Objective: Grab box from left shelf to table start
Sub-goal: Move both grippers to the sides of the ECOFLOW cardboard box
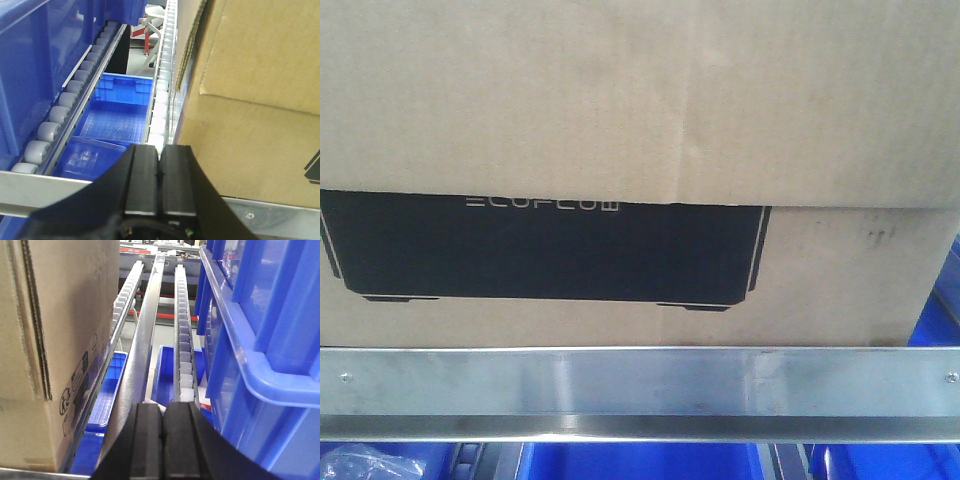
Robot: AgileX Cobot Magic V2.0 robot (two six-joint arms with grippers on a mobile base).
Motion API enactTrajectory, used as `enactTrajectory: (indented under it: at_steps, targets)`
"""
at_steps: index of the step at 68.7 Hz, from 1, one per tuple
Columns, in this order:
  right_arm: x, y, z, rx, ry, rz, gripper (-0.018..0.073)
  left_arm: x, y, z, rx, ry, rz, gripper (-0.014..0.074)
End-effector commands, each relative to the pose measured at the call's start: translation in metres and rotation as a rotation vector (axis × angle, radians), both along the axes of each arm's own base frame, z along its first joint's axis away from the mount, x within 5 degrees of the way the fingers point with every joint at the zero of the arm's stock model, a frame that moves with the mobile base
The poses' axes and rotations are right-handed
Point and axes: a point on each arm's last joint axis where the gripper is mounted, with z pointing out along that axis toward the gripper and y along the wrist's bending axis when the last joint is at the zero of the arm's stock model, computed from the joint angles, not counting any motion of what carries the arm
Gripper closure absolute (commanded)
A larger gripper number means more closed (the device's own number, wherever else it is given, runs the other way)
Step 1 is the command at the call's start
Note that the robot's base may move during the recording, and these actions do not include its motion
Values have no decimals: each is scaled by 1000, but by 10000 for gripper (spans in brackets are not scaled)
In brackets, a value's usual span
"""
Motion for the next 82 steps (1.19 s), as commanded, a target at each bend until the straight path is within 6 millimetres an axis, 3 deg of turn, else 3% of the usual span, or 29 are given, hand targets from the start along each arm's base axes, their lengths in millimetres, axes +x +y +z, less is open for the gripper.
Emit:
enactTrajectory:
  at_steps: [1, 18, 22, 30, 34, 43, 48, 67, 82]
  targets:
    - [-1, -1, 8, -4, -93, -8, 503, -1, -1, 15, -12, -154, -11, 689]
    - [-1, -1, 8, -4, -93, -8, 503, -5, -1, 34, -62, -361, -17, 689]
    - [-1, -1, 8, -4, -94, -8, 503, -8, 1, 45, -133, -427, -11, 689]
    - [-1, -1, 8, -4, -94, -8, 503, -12, 1, 68, -162, -396, -20, 671]
    - [-1, -1, 8, -4, -94, -8, 503, -15, 0, 84, -124, -393, -23, 600]
    - [-1, -1, 8, -4, -94, -8, 503, -22, 0, 119, -52, -438, -19, 265]
    - [-1, -1, 8, -4, -94, -8, 503, -23, 0, 138, -50, -445, -19, 155]
    - [-1, -1, 8, -4, -95, -8, 503, -7, 0, 217, -27, -216, -5, 233]
    - [-1, -1, 8, -4, -94, -8, 503, 43, -6, 262, 82, 96, -55, 238]
